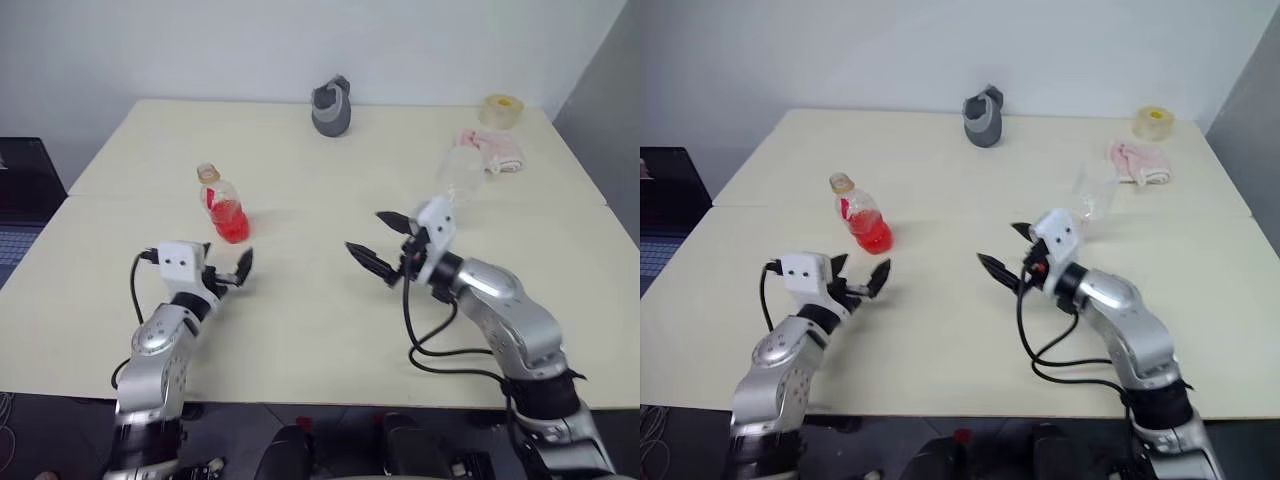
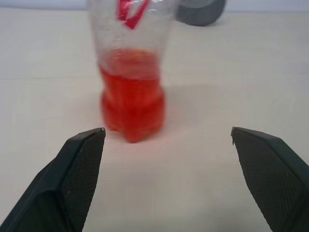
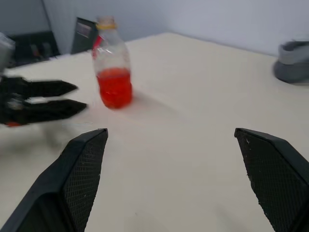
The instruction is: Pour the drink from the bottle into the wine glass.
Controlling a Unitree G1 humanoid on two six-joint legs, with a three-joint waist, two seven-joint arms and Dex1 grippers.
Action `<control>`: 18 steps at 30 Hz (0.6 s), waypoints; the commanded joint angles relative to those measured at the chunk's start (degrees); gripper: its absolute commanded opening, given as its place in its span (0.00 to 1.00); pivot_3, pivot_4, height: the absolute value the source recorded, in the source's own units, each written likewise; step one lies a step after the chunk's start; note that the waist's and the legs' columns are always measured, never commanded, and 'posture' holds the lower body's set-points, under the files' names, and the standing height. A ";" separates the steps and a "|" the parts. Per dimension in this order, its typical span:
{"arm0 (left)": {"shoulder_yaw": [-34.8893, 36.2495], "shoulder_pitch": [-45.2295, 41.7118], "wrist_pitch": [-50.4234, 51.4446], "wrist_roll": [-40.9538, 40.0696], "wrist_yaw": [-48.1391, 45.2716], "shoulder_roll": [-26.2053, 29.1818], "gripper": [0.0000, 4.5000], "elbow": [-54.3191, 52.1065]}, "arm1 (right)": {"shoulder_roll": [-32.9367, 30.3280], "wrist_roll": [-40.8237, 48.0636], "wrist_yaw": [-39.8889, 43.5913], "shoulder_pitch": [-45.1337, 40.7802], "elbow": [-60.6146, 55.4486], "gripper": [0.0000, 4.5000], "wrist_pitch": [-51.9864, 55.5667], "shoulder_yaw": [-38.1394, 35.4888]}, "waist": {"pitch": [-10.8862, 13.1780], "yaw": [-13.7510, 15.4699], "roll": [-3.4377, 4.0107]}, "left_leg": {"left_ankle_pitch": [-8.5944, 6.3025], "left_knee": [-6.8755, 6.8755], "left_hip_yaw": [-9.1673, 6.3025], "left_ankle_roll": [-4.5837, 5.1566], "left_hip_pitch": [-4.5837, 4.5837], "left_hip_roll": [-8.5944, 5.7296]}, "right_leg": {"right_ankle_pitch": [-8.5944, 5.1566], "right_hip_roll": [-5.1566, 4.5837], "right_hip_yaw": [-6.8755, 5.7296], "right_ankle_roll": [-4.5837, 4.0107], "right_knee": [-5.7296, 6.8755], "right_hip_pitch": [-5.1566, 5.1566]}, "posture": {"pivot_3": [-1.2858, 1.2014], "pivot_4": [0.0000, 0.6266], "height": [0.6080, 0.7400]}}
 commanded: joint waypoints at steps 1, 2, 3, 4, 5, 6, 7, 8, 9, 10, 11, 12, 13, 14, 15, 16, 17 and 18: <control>-3.27 0.17 5.15 -4.68 -3.36 1.62 1.00 -10.19 | -1.19 -2.59 -3.11 2.54 -2.71 1.00 -0.89 -2.87 | 0.00 0.30 0.00 | -0.01 0.01 0.02 0.02 0.01 0.00 | 0.00 0.01 0.00 0.00 0.02 0.00 | 0.52 0.24 1.00; -4.04 -0.21 6.57 -6.49 -4.88 2.13 1.00 -11.88 | -1.49 -3.53 -4.08 3.59 -2.67 1.00 -0.98 -3.41 | 0.00 0.43 0.00 | -0.03 0.01 0.03 0.05 0.02 0.01 | 0.00 0.03 0.00 0.00 0.03 0.01 | 0.52 0.24 1.00; -4.53 -0.91 7.81 -8.20 -6.37 2.68 1.00 -13.05 | -1.62 -4.40 -5.40 4.55 -2.27 1.00 -0.84 -4.20 | 0.00 0.48 0.00 | -0.04 0.01 0.05 0.07 0.04 0.04 | 0.00 0.09 0.01 0.00 0.05 0.02 | 0.52 0.24 1.00; -4.80 -1.46 8.89 -9.80 -7.68 3.28 1.00 -13.80 | -1.52 -5.07 -6.56 5.31 -1.85 1.00 -0.78 -4.85 | 0.00 0.51 0.00 | -0.04 0.01 0.06 0.07 0.07 0.06 | 0.00 0.11 0.01 0.00 0.06 0.05 | 0.52 0.24 1.00; -4.97 -2.08 10.00 -11.43 -9.08 4.05 1.00 -14.36 | -1.24 -5.75 -7.76 5.95 -1.14 1.00 -0.99 -5.57 | -0.01 0.49 0.01 | -0.04 0.00 0.08 0.07 0.09 0.07 | 0.00 0.17 0.02 0.00 0.06 0.05 | 0.52 0.24 1.00; -5.22 -2.73 10.97 -12.79 -10.38 4.87 1.00 -14.91 | -1.00 -6.52 -8.78 6.41 -0.37 1.00 -1.61 -6.01 | -0.01 0.42 0.02 | -0.03 -0.01 0.13 0.06 0.10 0.07 | 0.00 0.20 0.05 0.00 0.06 0.05 | 0.52 0.24 1.00; -5.60 -3.23 11.60 -13.85 -11.86 5.79 1.00 -15.39 | -0.35 -7.02 -9.94 6.53 0.47 1.00 -2.04 -6.45 | -0.01 0.27 0.02 | -0.03 -0.01 0.18 0.06 0.12 0.08 | 0.00 0.22 0.09 0.00 0.07 0.05 | 0.52 0.24 1.00; -5.91 -3.66 12.21 -14.95 -13.22 6.53 1.00 -15.59 | 0.53 -7.64 -11.39 6.24 1.63 1.00 -2.46 -6.89 | -0.02 0.14 0.02 | -0.03 -0.02 0.22 0.06 0.15 0.10 | 0.00 0.22 0.12 0.00 0.07 0.05 | 0.52 0.24 1.00; -6.13 -3.90 12.46 -15.58 -14.26 7.12 1.00 -15.49 | 1.19 -8.21 -12.38 5.84 2.61 1.00 -2.94 -7.02 | -0.02 0.09 0.03 | -0.03 -0.05 0.26 0.06 0.19 0.11 | 0.00 0.24 0.14 0.00 0.09 0.06 | 0.52 0.24 1.00; -6.29 -4.02 12.54 -15.96 -15.33 7.81 1.00 -15.02 | 1.71 -8.88 -12.96 5.30 3.66 1.00 -3.72 -6.83 | -0.02 0.02 0.04 | -0.03 -0.06 0.26 0.06 0.19 0.12 | 0.00 0.26 0.14 0.00 0.08 0.06 | 0.52 0.24 1.00; -6.32 -4.19 12.31 -16.13 -16.53 8.42 1.00 -14.11 | 2.28 -9.80 -13.70 4.48 5.17 1.00 -5.00 -6.56 | -0.02 -0.08 0.04 | -0.03 -0.07 0.28 0.05 0.20 0.12 | 0.00 0.27 0.14 -0.01 0.08 0.06 | 0.52 0.24 1.00; -6.50 -4.42 11.84 -15.94 -17.90 9.21 1.00 -13.15 | 2.98 -10.65 -14.73 3.53 7.00 1.00 -6.08 -6.51 | -0.02 -0.15 0.04 | -0.02 -0.07 0.30 0.04 0.21 0.12 | 0.00 0.28 0.15 -0.01 0.08 0.06 | 0.52 0.24 1.00; -6.61 -4.65 11.52 -15.91 -19.05 9.83 1.00 -12.43 | 3.55 -11.37 -15.53 2.73 8.61 1.00 -6.92 -6.54 | -0.02 -0.18 0.04 | -0.02 -0.08 0.32 0.04 0.20 0.12 | 0.00 0.29 0.15 -0.01 0.08 0.05 | 0.52 0.24 1.00; -6.53 -5.10 11.49 -16.19 -20.10 10.41 1.00 -11.74 | 4.12 -12.14 -16.46 1.84 10.39 1.00 -7.91 -6.68 | -0.02 -0.20 0.04 | -0.02 -0.07 0.36 0.04 0.21 0.12 | 0.00 0.29 0.15 -0.01 0.08 0.05 | 0.52 0.24 1.00; -6.41 -5.75 11.42 -16.44 -21.21 11.03 1.00 -11.11 | 4.79 -12.58 -17.41 1.03 12.08 1.00 -8.78 -7.04 | -0.02 -0.19 0.04 | -0.02 -0.07 0.38 0.04 0.20 0.12 | 0.00 0.30 0.15 -0.01 0.08 0.05 | 0.52 0.24 1.00; -6.23 -6.39 11.49 -16.74 -22.07 11.48 1.00 -10.58 | 5.33 -12.81 -17.92 0.36 13.46 1.00 -9.56 -7.31 | -0.02 -0.18 0.04 | -0.02 -0.07 0.39 0.04 0.20 0.12 | -0.01 0.30 0.14 -0.01 0.08 0.05 | 0.52 0.24 1.00; -6.02 -7.13 11.65 -16.93 -22.70 11.91 1.00 -9.99 | 5.93 -12.86 -18.39 -0.34 14.97 1.00 -10.35 -7.63 | -0.02 -0.19 0.04 | -0.01 -0.07 0.39 0.02 0.19 0.12 | -0.01 0.30 0.13 -0.01 0.08 0.05 | 0.52 0.24 1.00; -6.08 -7.72 11.56 -16.54 -23.18 12.40 1.00 -9.42 | 6.52 -12.76 -18.87 -0.89 16.26 1.00 -10.98 -8.04 | -0.02 -0.19 0.04 | -0.01 -0.07 0.39 0.02 0.19 0.12 | -0.01 0.30 0.13 -0.01 0.07 0.05 | 0.52 0.24 1.00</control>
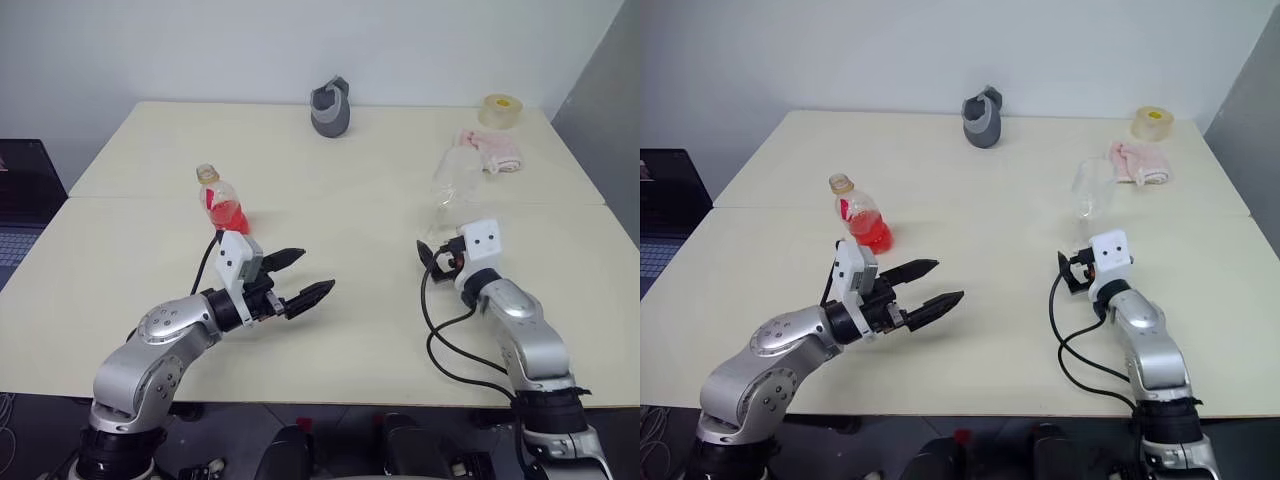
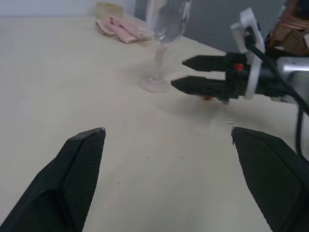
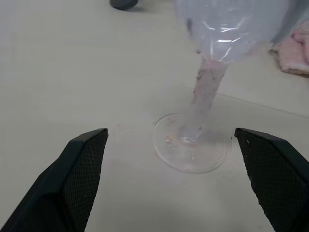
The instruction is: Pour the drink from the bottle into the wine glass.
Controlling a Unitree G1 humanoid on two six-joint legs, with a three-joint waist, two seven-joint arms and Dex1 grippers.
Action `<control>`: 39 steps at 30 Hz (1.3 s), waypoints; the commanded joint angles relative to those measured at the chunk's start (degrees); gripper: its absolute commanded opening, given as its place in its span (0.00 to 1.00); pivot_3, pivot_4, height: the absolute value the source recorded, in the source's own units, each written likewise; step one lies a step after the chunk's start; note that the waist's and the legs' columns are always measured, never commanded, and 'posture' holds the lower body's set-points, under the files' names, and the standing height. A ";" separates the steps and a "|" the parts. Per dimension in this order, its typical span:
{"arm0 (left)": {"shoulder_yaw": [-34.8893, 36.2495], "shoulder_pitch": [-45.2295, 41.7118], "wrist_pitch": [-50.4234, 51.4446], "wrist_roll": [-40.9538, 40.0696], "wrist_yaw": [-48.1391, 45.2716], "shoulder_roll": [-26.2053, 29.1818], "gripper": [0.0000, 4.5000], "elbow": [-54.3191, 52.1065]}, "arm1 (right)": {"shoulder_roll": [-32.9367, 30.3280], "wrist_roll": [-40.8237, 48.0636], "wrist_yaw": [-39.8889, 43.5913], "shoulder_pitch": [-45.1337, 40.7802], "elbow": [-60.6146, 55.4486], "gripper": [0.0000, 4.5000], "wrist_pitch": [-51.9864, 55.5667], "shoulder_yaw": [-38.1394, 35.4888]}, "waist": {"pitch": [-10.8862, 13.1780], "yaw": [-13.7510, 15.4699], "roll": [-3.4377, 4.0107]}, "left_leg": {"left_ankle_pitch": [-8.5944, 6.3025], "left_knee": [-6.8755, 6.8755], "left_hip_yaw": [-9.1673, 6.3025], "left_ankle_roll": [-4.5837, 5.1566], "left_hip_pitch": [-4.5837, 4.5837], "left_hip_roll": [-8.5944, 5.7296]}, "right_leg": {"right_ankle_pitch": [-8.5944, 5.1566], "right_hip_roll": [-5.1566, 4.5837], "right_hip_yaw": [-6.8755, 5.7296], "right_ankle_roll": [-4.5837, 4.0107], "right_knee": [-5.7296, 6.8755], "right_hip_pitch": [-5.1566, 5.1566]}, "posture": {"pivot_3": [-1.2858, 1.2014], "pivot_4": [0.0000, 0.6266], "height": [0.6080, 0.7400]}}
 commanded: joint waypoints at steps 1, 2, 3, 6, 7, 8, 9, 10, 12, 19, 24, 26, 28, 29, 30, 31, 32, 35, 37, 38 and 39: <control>0.52 -2.35 -0.97 -0.34 -2.59 1.62 1.00 1.03 | 1.75 0.11 -2.09 -2.24 3.32 1.00 -3.72 -2.45 | 0.00 -0.03 0.00 | 0.00 0.00 0.00 0.00 -0.01 0.00 | 0.00 0.00 0.00 0.00 -0.02 0.00 | 0.52 0.24 1.00; 0.45 -2.73 -1.23 0.05 -3.01 1.90 1.00 1.71 | 2.26 0.27 -2.36 -2.68 4.42 1.00 -4.23 -2.82 | 0.00 -0.04 0.00 | 0.01 0.00 0.02 -0.01 -0.01 0.00 | 0.00 -0.02 0.02 0.00 -0.01 0.00 | 0.52 0.24 1.00; 0.33 -3.11 -1.76 0.70 -3.26 2.09 1.00 2.58 | 2.50 0.09 -2.44 -3.04 5.47 1.00 -5.03 -2.91 | 0.00 -0.06 0.00 | 0.01 0.00 0.02 -0.01 -0.01 0.00 | 0.00 -0.02 0.02 0.00 -0.02 0.00 | 0.52 0.24 1.00; 0.18 -3.99 -2.78 1.78 -3.19 2.06 1.00 4.06 | 3.25 0.08 -2.55 -4.10 8.07 1.00 -6.51 -3.36 | 0.00 -0.15 0.01 | 0.00 0.00 0.02 -0.01 -0.01 0.00 | 0.00 -0.03 0.05 0.00 -0.02 -0.01 | 0.52 0.24 1.00; 0.19 -4.10 -2.94 1.88 -3.14 1.96 1.00 3.98 | 3.41 0.07 -2.64 -4.47 8.91 1.00 -6.92 -3.54 | 0.00 -0.18 0.01 | 0.00 0.00 0.02 -0.01 -0.01 0.01 | 0.00 -0.03 0.04 0.00 -0.02 -0.01 | 0.52 0.24 1.00; 0.22 -4.21 -3.04 1.95 -3.18 1.89 1.00 3.97 | 3.50 0.03 -2.73 -4.77 9.56 1.00 -7.27 -3.60 | 0.00 -0.20 0.01 | 0.00 0.00 0.02 0.00 -0.01 0.01 | 0.00 -0.03 0.05 0.00 -0.02 -0.02 | 0.52 0.24 1.00; 0.35 -4.20 -3.03 1.94 -3.17 1.88 1.00 3.78 | 3.81 0.20 -2.98 -5.53 10.88 1.00 -7.85 -3.89 | 0.00 -0.24 0.01 | 0.00 -0.01 0.01 0.00 -0.01 0.02 | 0.00 -0.03 0.04 0.00 -0.01 -0.02 | 0.52 0.24 1.00; 0.45 -4.20 -3.00 1.92 -3.18 1.87 1.00 3.67 | 4.05 0.36 -3.15 -6.07 11.83 1.00 -8.28 -4.10 | 0.00 -0.25 0.01 | 0.00 -0.01 0.01 0.00 -0.01 0.02 | 0.00 -0.02 0.04 0.00 -0.01 -0.02 | 0.52 0.24 1.00; 0.69 -4.27 -3.48 2.17 -3.24 1.91 1.00 3.55 | 4.35 0.41 -3.12 -7.71 14.41 1.00 -9.74 -4.36 | 0.00 -0.28 0.01 | 0.00 -0.01 0.01 0.00 0.00 0.02 | 0.00 -0.02 0.05 0.00 0.00 -0.02 | 0.52 0.24 1.00; 1.01 -4.97 -3.75 2.38 -3.29 1.99 1.00 4.26 | 5.77 1.28 -3.53 -16.86 25.75 1.00 -13.71 -6.54 | 0.01 -0.47 0.02 | 0.00 -0.01 0.08 0.00 0.01 0.03 | 0.00 -0.02 0.07 0.00 0.02 -0.04 | 0.52 0.24 1.00; 1.49 -5.98 -3.68 2.72 -2.35 1.77 1.00 4.54 | 5.61 1.78 -3.22 -20.56 31.67 1.00 -16.49 -7.79 | 0.01 -0.44 0.02 | 0.01 -0.01 0.09 -0.02 -0.01 0.02 | 0.00 -0.03 0.07 0.00 -0.01 -0.04 | 0.52 0.24 1.00; 1.65 -5.69 -3.65 2.61 -2.40 2.00 1.00 4.26 | 5.44 2.03 -3.04 -21.34 33.33 1.00 -17.14 -8.15 | 0.01 -0.45 0.02 | 0.01 -0.01 0.09 -0.02 -0.01 0.01 | 0.00 -0.05 0.08 0.00 -0.01 -0.04 | 0.52 0.24 1.00; 1.71 -5.61 -3.66 2.60 -2.29 2.09 1.00 4.18 | 5.31 2.18 -2.64 -21.68 34.20 0.96 -17.64 -8.13 | 0.01 -0.46 0.02 | 0.01 -0.01 0.11 -0.02 -0.01 0.01 | 0.00 -0.05 0.08 0.00 -0.01 -0.04 | 0.52 0.24 1.00; 1.71 -5.63 -3.68 2.61 -2.23 2.10 1.00 4.18 | 5.27 2.21 -2.53 -21.77 34.44 0.92 -17.82 -8.12 | 0.01 -0.46 0.02 | 0.01 -0.01 0.10 -0.02 -0.01 0.02 | 0.00 -0.04 0.08 0.00 0.00 -0.04 | 0.52 0.24 1.00; 1.72 -5.66 -3.68 2.62 -2.15 2.08 1.00 4.17 | 5.23 2.29 -2.43 -21.83 34.63 0.86 -17.96 -8.10 | 0.01 -0.46 0.02 | 0.01 -0.01 0.10 -0.02 -0.01 0.02 | 0.00 -0.04 0.08 0.00 0.00 -0.04 | 0.52 0.24 1.00; 1.73 -5.70 -3.71 2.63 -2.07 2.04 1.00 4.17 | 5.19 2.38 -2.32 -21.90 34.83 0.78 -18.13 -8.06 | 0.01 -0.47 0.02 | 0.01 -0.01 0.10 -0.02 -0.01 0.02 | 0.00 -0.04 0.08 0.00 0.00 -0.04 | 0.52 0.24 1.00; 1.72 -5.74 -3.79 2.68 -2.01 2.01 1.00 4.17 | 5.16 2.44 -2.25 -21.97 35.02 0.71 -18.29 -8.04 | 0.01 -0.47 0.02 | 0.01 -0.01 0.10 -0.01 -0.01 0.02 | 0.00 -0.04 0.08 0.00 0.00 -0.04 | 0.52 0.24 1.00; 1.72 -5.80 -3.80 2.69 -1.79 1.90 1.00 4.15 | 5.16 2.65 -2.03 -22.12 35.38 0.47 -18.77 -8.09 | 0.01 -0.47 0.02 | 0.01 -0.01 0.10 -0.02 -0.01 0.02 | 0.00 -0.04 0.07 0.00 0.00 -0.05 | 0.52 0.24 1.00; 1.66 -5.78 -3.82 2.74 -1.82 1.97 1.00 4.11 | 5.05 2.66 -2.08 -22.28 35.56 0.31 -19.06 -8.15 | 0.01 -0.47 0.02 | 0.01 -0.01 0.09 -0.01 -0.01 0.02 | 0.00 -0.04 0.07 0.00 0.00 -0.04 | 0.52 0.24 1.00; 1.64 -5.79 -3.83 2.76 -1.84 2.00 1.00 4.11 | 5.00 2.66 -2.11 -22.30 35.58 0.23 -19.18 -8.19 | 0.01 -0.46 0.02 | 0.01 -0.01 0.09 -0.01 -0.01 0.02 | 0.00 -0.04 0.07 0.00 0.00 -0.05 | 0.52 0.24 1.00; 1.61 -5.79 -3.84 2.78 -1.87 2.03 1.00 4.13 | 4.97 2.67 -2.13 -22.32 35.58 0.14 -19.25 -8.23 | 0.01 -0.47 0.02 | 0.01 -0.01 0.09 -0.02 -0.01 0.02 | 0.00 -0.04 0.07 0.00 0.00 -0.05 | 0.52 0.24 1.00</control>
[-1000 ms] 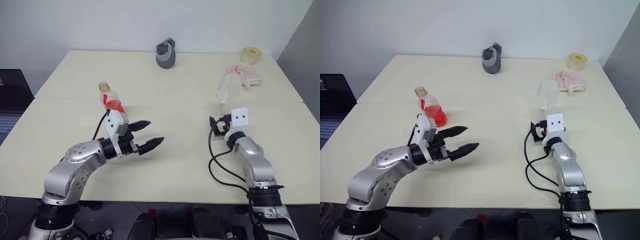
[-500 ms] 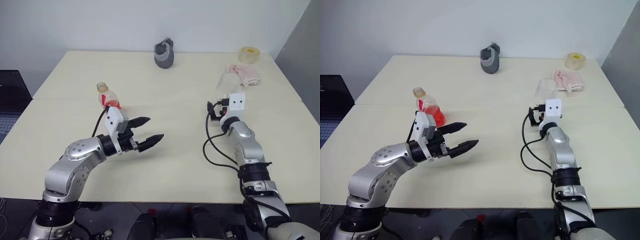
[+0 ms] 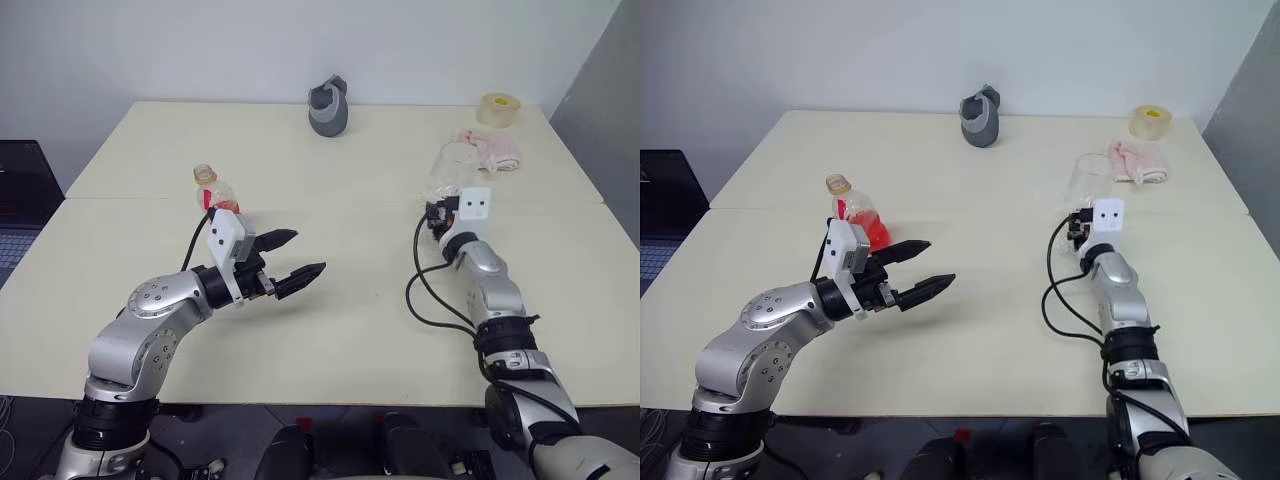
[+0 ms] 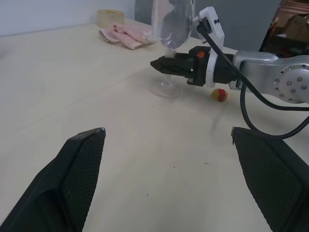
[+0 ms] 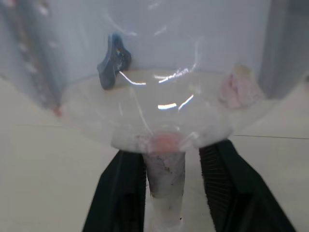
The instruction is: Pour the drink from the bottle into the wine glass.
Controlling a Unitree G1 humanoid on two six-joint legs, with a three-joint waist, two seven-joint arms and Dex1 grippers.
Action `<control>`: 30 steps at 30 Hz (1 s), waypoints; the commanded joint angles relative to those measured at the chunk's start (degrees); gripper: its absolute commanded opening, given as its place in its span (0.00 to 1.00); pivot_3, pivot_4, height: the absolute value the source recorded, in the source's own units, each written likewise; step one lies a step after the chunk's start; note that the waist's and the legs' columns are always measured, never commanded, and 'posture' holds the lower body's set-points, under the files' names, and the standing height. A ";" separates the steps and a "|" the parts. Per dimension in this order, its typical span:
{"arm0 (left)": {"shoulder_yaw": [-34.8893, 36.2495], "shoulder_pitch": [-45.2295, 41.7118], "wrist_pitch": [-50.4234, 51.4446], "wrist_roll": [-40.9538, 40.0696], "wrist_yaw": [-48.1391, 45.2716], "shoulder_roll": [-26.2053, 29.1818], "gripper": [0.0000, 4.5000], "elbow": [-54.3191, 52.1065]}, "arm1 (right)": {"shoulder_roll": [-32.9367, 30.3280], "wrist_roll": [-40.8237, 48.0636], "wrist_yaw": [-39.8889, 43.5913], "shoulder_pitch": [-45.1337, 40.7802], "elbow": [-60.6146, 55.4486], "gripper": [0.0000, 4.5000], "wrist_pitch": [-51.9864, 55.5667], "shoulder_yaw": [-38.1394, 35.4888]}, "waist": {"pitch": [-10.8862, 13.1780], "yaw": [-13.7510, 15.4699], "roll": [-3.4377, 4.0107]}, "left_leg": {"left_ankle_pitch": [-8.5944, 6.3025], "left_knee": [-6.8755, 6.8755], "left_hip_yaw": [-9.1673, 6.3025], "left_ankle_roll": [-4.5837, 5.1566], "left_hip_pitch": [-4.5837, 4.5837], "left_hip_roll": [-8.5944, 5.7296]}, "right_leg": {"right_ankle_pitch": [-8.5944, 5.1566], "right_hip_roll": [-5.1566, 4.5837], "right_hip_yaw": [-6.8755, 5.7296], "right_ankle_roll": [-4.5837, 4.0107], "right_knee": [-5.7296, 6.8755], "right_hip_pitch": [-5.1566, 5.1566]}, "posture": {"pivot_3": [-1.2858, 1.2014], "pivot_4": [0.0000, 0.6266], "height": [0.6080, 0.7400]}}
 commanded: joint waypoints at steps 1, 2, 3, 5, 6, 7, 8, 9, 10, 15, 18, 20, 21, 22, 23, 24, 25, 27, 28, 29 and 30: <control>1.12 -0.66 -1.07 0.19 0.16 0.36 1.00 -1.00 | -0.60 0.63 0.10 -1.56 -0.90 0.07 -1.77 -1.09 | 0.00 0.00 0.00 | 0.00 0.00 0.00 0.00 0.00 0.00 | 0.00 0.00 0.00 0.00 0.00 0.00 | 0.52 0.24 1.00; 1.14 -0.68 -1.05 0.18 0.19 0.35 1.00 -1.00 | -0.57 0.65 0.07 -1.57 -1.04 0.04 -1.80 -1.08 | 0.00 0.00 0.00 | 0.00 0.00 0.00 0.00 0.00 0.00 | 0.00 0.00 0.00 0.00 0.00 0.00 | 0.52 0.24 1.00; 1.15 -0.70 -1.04 0.17 0.21 0.34 1.00 -1.01 | -0.54 0.66 0.06 -1.57 -1.14 0.04 -1.82 -1.07 | 0.00 0.00 0.00 | 0.00 0.00 0.00 0.00 0.00 0.00 | 0.00 0.00 0.01 0.00 0.00 0.00 | 0.52 0.24 1.00; 1.12 -0.56 -1.04 0.18 0.26 0.32 1.00 -1.18 | -0.33 0.82 0.06 -1.50 -1.70 0.04 -1.76 -1.06 | 0.00 0.00 0.00 | 0.00 0.00 0.00 0.00 0.00 0.01 | 0.00 0.00 0.00 0.00 0.00 0.00 | 0.52 0.24 1.00; 1.13 -0.24 -0.99 0.09 0.21 0.35 1.00 -1.45 | -0.16 0.99 0.40 -1.41 -2.27 0.04 -1.65 -0.87 | 0.00 0.00 0.00 | 0.00 0.00 0.00 0.00 0.00 0.00 | 0.00 0.00 0.00 0.00 0.00 0.00 | 0.52 0.24 1.00; 1.28 0.42 -0.81 -0.11 0.29 0.41 1.00 -2.02 | -0.04 1.03 1.75 -1.03 -3.92 0.04 -2.03 0.00 | 0.00 0.00 0.00 | 0.00 0.00 0.01 0.00 0.00 0.00 | 0.00 0.00 0.01 0.00 0.00 0.00 | 0.52 0.24 1.00; 1.81 1.31 -0.66 -0.22 0.78 0.40 1.00 -2.59 | -0.16 0.58 3.68 -0.58 -6.20 0.04 -2.27 1.66 | 0.01 -0.03 0.01 | 0.00 0.00 0.01 0.00 0.00 0.00 | 0.00 0.00 0.01 0.00 0.00 0.00 | 0.52 0.24 1.00; 2.20 1.92 -0.56 -0.29 1.16 0.39 1.00 -2.97 | -0.26 0.21 5.06 -0.27 -7.80 0.04 -2.41 2.82 | 0.01 -0.16 0.02 | 0.00 0.00 0.00 0.00 0.00 0.01 | 0.00 0.00 0.03 0.00 0.00 -0.02 | 0.52 0.24 1.00; 2.98 2.75 -0.34 -0.41 2.03 0.21 1.00 -3.33 | -0.27 -0.13 6.52 -0.04 -9.54 0.04 -2.25 4.15 | 0.02 -0.34 0.03 | 0.00 -0.02 -0.03 0.00 0.00 0.02 | 0.00 0.00 0.05 0.00 0.00 -0.04 | 0.52 0.24 1.00; 6.80 12.36 -1.81 1.47 7.45 -1.16 1.00 -7.42 | 2.89 -0.54 11.58 -0.99 -17.13 0.04 -0.14 11.43 | 0.02 -1.32 0.05 | -0.01 -0.05 -0.13 0.02 0.02 0.06 | 0.00 -0.05 0.06 0.00 0.00 -0.05 | 0.52 0.24 1.00; 8.68 17.18 -2.59 2.56 11.32 -2.74 1.00 -10.55 | 5.73 -0.58 12.64 -1.60 -18.47 0.04 0.65 14.27 | 0.01 -1.44 0.05 | -0.01 -0.07 -0.19 0.02 0.01 0.10 | 0.00 -0.09 0.04 0.00 -0.01 -0.07 | 0.52 0.24 1.00; 9.73 19.30 -1.84 2.02 13.47 -3.76 1.00 -12.60 | 7.36 -0.89 13.18 -1.32 -16.71 0.04 0.22 15.48 | 0.01 -1.26 0.05 | -0.02 -0.05 -0.27 0.04 0.01 0.09 | 0.01 -0.11 -0.01 -0.01 0.00 -0.06 | 0.52 0.24 1.00; 10.04 20.40 -2.28 2.55 14.09 -3.96 1.00 -13.44 | 8.12 -0.98 13.61 -1.26 -15.38 0.04 0.05 16.06 | 0.01 -1.02 0.04 | -0.03 -0.04 -0.29 0.05 0.01 0.09 | 0.01 -0.11 -0.03 -0.02 0.00 -0.04 | 0.52 0.24 1.00; 10.38 21.19 -2.56 2.89 14.71 -4.20 1.00 -14.02 | 8.80 -0.90 13.71 -1.27 -14.30 0.04 -0.05 16.22 | 0.00 -0.84 0.03 | -0.03 -0.03 -0.32 0.05 0.01 0.06 | 0.01 -0.11 -0.07 -0.02 0.00 -0.02 | 0.52 0.24 1.00; 10.77 22.04 -2.65 3.04 15.44 -4.53 1.00 -14.56 | 9.36 -1.11 13.82 -1.36 -12.87 0.04 -0.62 16.50 | 0.01 -0.54 0.04 | -0.03 -0.02 -0.31 0.05 0.01 0.03 | 0.01 -0.11 -0.06 -0.02 -0.02 0.00 | 0.52 0.24 1.00; 11.06 23.06 -2.80 3.15 15.98 -4.81 1.00 -15.35 | 9.73 -1.59 14.20 -1.53 -11.25 0.04 -1.33 16.95 | 0.00 -0.33 0.03 | -0.03 -0.01 -0.29 0.05 0.00 -0.02 | 0.01 -0.11 -0.05 -0.02 -0.02 -0.01 | 0.52 0.24 1.00; 11.30 24.07 -2.78 3.05 16.43 -5.09 1.00 -16.23 | 10.06 -1.97 14.37 -1.80 -9.62 0.04 -1.85 17.20 | 0.00 -0.14 0.03 | -0.02 -0.01 -0.26 0.03 0.01 -0.02 | 0.01 -0.10 -0.04 -0.02 -0.03 0.00 | 0.52 0.24 1.00; 11.48 26.26 -2.43 2.64 17.10 -5.56 1.00 -18.14 | 10.36 -2.47 14.84 -2.46 -6.78 0.04 -2.36 17.42 | 0.00 0.12 0.03 | -0.01 0.00 -0.22 0.01 0.00 -0.03 | 0.01 -0.10 -0.03 -0.01 -0.04 -0.01 | 0.52 0.24 1.00; 11.47 27.38 -2.61 2.73 17.28 -5.71 1.00 -18.97 | 10.43 -2.77 15.09 -2.75 -5.47 0.04 -3.01 17.52 | 0.00 0.16 0.03 | -0.01 -0.01 -0.22 0.01 0.00 -0.02 | 0.01 -0.10 -0.03 -0.02 -0.06 -0.01 | 0.52 0.24 1.00; 11.47 28.70 -2.69 2.75 17.43 -5.89 1.00 -19.88 | 10.39 -3.22 15.18 -2.98 -4.13 0.04 -3.82 17.62 | 0.01 0.17 0.03 | -0.01 -0.02 -0.21 0.01 0.00 -0.02 | 0.01 -0.10 -0.02 -0.02 -0.06 -0.01 | 0.52 0.24 1.00; 11.42 29.93 -2.98 2.99 17.44 -5.98 1.00 -20.65 | 10.38 -3.53 15.36 -3.17 -2.86 0.04 -4.60 17.63 | 0.01 0.17 0.03 | -0.01 -0.02 -0.21 0.01 -0.01 -0.02 | 0.01 -0.10 -0.03 -0.02 -0.05 -0.02 | 0.52 0.24 1.00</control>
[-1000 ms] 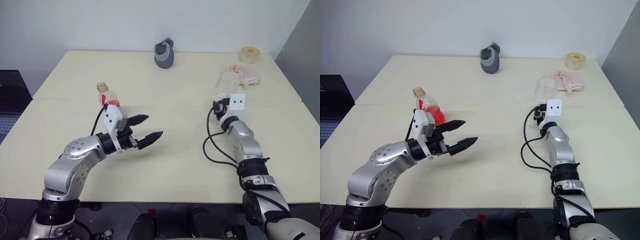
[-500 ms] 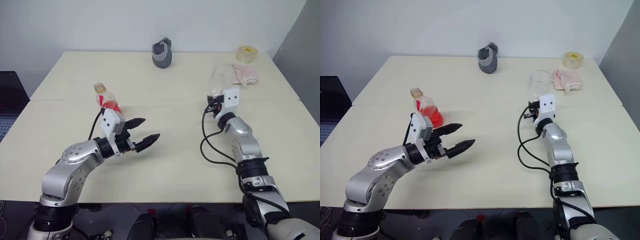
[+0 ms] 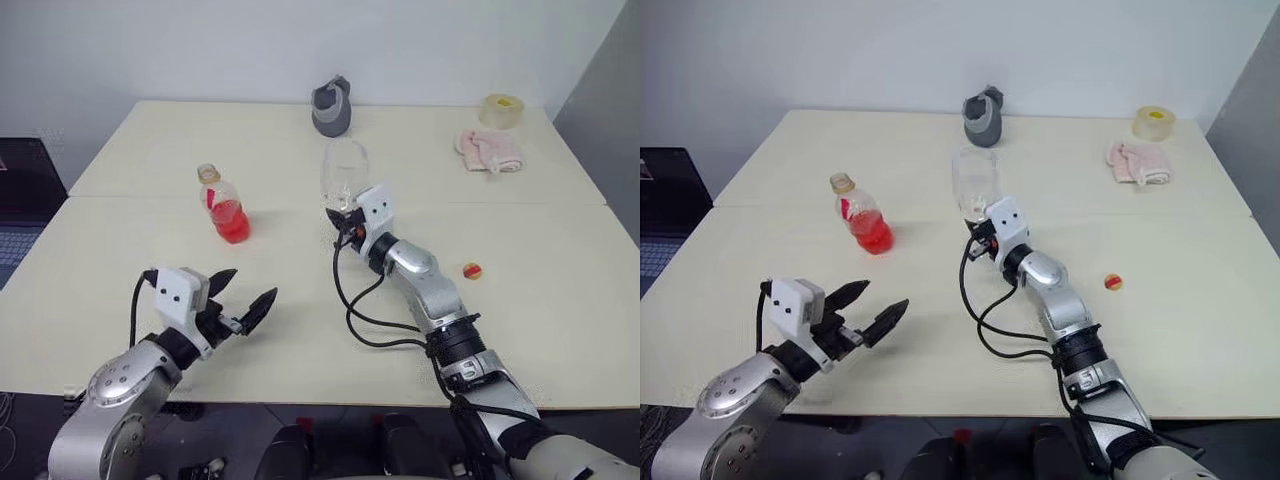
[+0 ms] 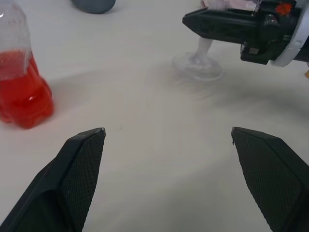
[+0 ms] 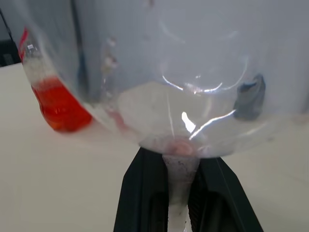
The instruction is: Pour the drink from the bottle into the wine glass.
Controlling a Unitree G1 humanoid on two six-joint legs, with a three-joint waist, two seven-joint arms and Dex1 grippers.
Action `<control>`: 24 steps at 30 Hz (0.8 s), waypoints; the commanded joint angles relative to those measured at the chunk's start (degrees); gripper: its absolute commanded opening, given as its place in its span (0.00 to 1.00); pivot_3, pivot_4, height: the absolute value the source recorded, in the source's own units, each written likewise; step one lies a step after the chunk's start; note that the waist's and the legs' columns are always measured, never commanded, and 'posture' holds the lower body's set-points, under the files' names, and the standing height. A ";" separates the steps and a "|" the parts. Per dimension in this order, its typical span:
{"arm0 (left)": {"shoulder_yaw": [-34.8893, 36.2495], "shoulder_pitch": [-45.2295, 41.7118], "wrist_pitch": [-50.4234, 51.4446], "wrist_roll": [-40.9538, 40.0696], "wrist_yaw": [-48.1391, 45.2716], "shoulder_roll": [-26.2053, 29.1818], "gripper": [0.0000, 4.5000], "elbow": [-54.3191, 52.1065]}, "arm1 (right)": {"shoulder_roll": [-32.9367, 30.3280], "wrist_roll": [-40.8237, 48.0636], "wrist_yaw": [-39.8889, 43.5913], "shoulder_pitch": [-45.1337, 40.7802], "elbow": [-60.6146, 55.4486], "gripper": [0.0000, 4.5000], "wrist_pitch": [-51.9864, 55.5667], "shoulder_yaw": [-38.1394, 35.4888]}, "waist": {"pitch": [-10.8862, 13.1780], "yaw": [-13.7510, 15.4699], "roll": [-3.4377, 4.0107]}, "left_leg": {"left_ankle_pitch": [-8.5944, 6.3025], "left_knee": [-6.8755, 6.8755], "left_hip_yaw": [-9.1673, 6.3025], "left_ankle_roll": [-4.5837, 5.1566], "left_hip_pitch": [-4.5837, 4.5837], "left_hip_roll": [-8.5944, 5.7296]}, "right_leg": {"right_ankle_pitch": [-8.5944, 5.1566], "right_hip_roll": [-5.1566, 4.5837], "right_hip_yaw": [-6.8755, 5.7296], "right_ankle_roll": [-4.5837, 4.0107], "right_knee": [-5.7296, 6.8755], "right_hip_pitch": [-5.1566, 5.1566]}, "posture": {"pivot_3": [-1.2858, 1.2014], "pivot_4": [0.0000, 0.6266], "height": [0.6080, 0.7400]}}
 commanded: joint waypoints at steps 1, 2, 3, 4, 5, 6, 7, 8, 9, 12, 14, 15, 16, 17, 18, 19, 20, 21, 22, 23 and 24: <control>0.96 2.73 -1.83 0.38 0.46 -0.15 1.00 -4.78 | 0.34 -0.83 0.77 -2.35 1.90 0.04 -4.22 -0.25 | 0.00 -0.01 0.00 | 0.00 0.00 0.00 0.00 0.00 0.02 | 0.00 0.00 0.01 0.00 0.00 0.00 | 0.52 0.24 1.00; 0.90 3.18 -1.99 0.59 0.54 -0.08 1.00 -5.02 | 0.50 -0.63 0.76 -2.45 2.80 0.04 -4.48 -0.64 | 0.00 -0.03 0.00 | 0.00 -0.01 0.02 0.01 0.02 0.03 | 0.00 0.00 0.02 0.00 0.00 0.00 | 0.52 0.24 1.00; 0.88 3.29 -2.19 0.81 0.77 -0.09 1.00 -5.08 | 0.67 -0.41 0.71 -2.56 3.62 0.04 -4.74 -1.08 | 0.00 -0.03 0.00 | -0.01 -0.02 0.02 0.02 0.02 0.03 | 0.00 0.01 0.02 0.00 0.01 0.00 | 0.52 0.24 1.00; 0.85 3.13 -2.27 0.87 1.10 -0.20 1.00 -5.04 | 0.67 -0.49 0.72 -2.63 4.45 0.04 -5.36 -1.25 | 0.00 -0.02 0.00 | -0.01 -0.02 0.01 0.02 0.02 0.05 | 0.00 0.02 0.01 0.00 0.01 0.00 | 0.52 0.24 1.00; 0.73 2.87 -2.25 0.82 1.24 -0.19 1.00 -5.11 | 0.55 -0.90 0.63 -2.62 5.15 0.04 -6.10 -1.15 | 0.00 -0.03 0.00 | -0.01 -0.02 0.01 0.03 0.02 0.04 | 0.00 0.03 0.01 0.00 0.01 0.00 | 0.52 0.24 1.00; 0.59 2.65 -2.20 0.77 1.35 -0.17 1.00 -5.17 | 0.46 -1.24 0.59 -2.59 5.67 0.04 -6.75 -1.03 | 0.00 -0.03 0.00 | -0.02 -0.02 0.02 0.04 0.02 0.04 | 0.00 0.04 0.01 0.00 0.01 0.00 | 0.52 0.24 1.00; 0.44 2.38 -2.06 0.71 1.46 -0.16 1.00 -5.21 | 0.44 -1.40 0.55 -2.48 5.99 0.04 -7.23 -0.97 | 0.00 -0.03 0.00 | -0.02 -0.02 0.02 0.04 0.03 0.04 | 0.00 0.04 0.01 0.00 0.01 0.00 | 0.52 0.24 1.00; 0.28 2.01 -1.98 0.69 1.48 -0.10 1.00 -5.09 | 0.47 -1.46 0.57 -2.32 6.05 0.04 -7.50 -0.98 | 0.00 -0.03 0.00 | -0.02 -0.02 0.02 0.04 0.02 0.03 | 0.00 0.05 0.01 0.00 0.01 0.00 | 0.52 0.24 1.00; 0.17 1.63 -2.00 0.73 1.37 0.04 1.00 -4.76 | 0.58 -1.48 0.53 -2.18 6.04 0.04 -7.71 -1.02 | 0.00 -0.03 0.00 | -0.02 -0.01 0.02 0.04 0.02 0.03 | 0.00 0.06 0.01 0.00 0.01 0.00 | 0.52 0.24 1.00; -0.20 0.05 -2.70 1.57 0.80 0.63 1.00 -3.03 | 0.99 -1.43 0.02 -1.76 5.60 0.04 -8.21 -1.29 | 0.00 -0.02 0.00 | -0.02 -0.01 0.02 0.03 0.02 0.04 | 0.00 0.06 0.00 0.00 0.02 0.00 | 0.52 0.24 1.00; -0.19 -0.82 -2.65 1.55 0.63 0.70 1.00 -2.37 | 1.19 -1.44 -0.22 -1.63 5.36 0.17 -8.12 -1.46 | 0.00 -0.03 0.00 | -0.02 -0.02 0.02 0.03 0.02 0.04 | 0.00 0.07 0.00 0.00 0.02 0.00 | 0.52 0.24 1.00; -0.23 -1.32 -2.54 1.51 0.51 0.70 1.00 -2.11 | 1.23 -1.36 -0.09 -1.46 5.06 0.21 -8.01 -1.48 | 0.00 -0.03 0.00 | -0.01 -0.02 0.02 0.02 0.02 0.04 | 0.00 0.07 0.00 0.00 0.01 0.00 | 0.52 0.24 1.00; -0.33 -1.74 -2.48 1.45 0.18 0.75 1.00 -1.89 | 1.33 -1.06 0.16 -1.21 4.67 0.25 -7.85 -1.59 | 0.00 -0.03 0.00 | -0.01 -0.02 0.02 0.02 0.02 0.04 | 0.00 0.07 0.00 0.00 0.02 0.00 | 0.52 0.24 1.00; -0.42 -2.11 -2.43 1.45 -0.04 0.76 1.00 -1.70 | 1.36 -0.94 0.26 -0.98 4.31 0.32 -7.77 -1.69 | 0.00 -0.03 0.00 | -0.01 -0.02 0.02 0.02 0.02 0.04 | 0.00 0.07 0.00 0.00 0.02 0.00 | 0.52 0.24 1.00; -0.49 -2.45 -2.35 1.45 -0.15 0.73 1.00 -1.50 | 1.31 -0.86 0.42 -0.75 3.94 0.40 -7.72 -1.79 | 0.00 -0.03 0.01 | -0.01 -0.02 0.02 0.02 0.03 0.04 | 0.00 0.07 0.00 0.00 0.02 0.00 | 0.52 0.24 1.00; -0.52 -2.65 -2.32 1.46 -0.21 0.70 1.00 -1.36 | 1.30 -0.85 0.51 -0.61 3.71 0.47 -7.68 -1.88 | 0.00 -0.03 0.00 | -0.01 -0.02 0.02 0.02 0.03 0.04 | 0.00 0.07 0.00 0.00 0.02 0.00 | 0.52 0.24 1.00; -0.64 -2.96 -2.42 1.51 -0.40 0.74 1.00 -1.09 | 1.27 -0.73 0.56 -0.42 3.32 0.55 -7.74 -2.11 | 0.00 -0.03 0.00 | -0.01 -0.02 0.02 0.02 0.03 0.04 | 0.00 0.07 0.00 0.00 0.02 0.00 | 0.52 0.24 1.00; -0.72 -3.21 -2.49 1.55 -0.55 0.78 1.00 -0.87 | 1.26 -0.63 0.62 -0.31 3.10 0.64 -7.77 -2.29 | 0.00 -0.03 0.00 | -0.01 -0.01 0.02 0.02 0.02 0.04 | 0.00 0.07 0.00 0.00 0.02 0.00 | 0.52 0.24 1.00; -0.83 -3.77 -2.56 1.63 -0.66 0.81 1.00 -0.40 | 1.05 -0.52 0.59 -0.06 2.16 0.70 -7.48 -2.49 | 0.00 -0.03 0.01 | -0.01 -0.01 0.01 0.02 0.02 0.04 | 0.00 0.07 -0.01 0.00 0.01 0.00 | 0.52 0.24 1.00; -0.89 -4.18 -2.59 1.70 -0.74 0.80 1.00 -0.07 | 0.90 -0.44 0.55 0.13 1.46 0.79 -7.23 -2.60 | 0.00 -0.02 0.00 | -0.01 -0.01 0.01 0.02 0.02 0.04 | 0.00 0.06 -0.01 0.00 0.02 0.00 | 0.52 0.24 1.00; -1.07 -4.59 -2.84 2.05 -0.93 0.83 1.00 0.27 | 0.71 -0.16 0.69 0.43 0.49 0.86 -6.75 -2.73 | 0.00 -0.02 0.01 | -0.01 -0.01 0.01 0.02 0.02 0.04 | 0.00 0.06 -0.01 0.00 0.02 0.00 | 0.52 0.24 1.00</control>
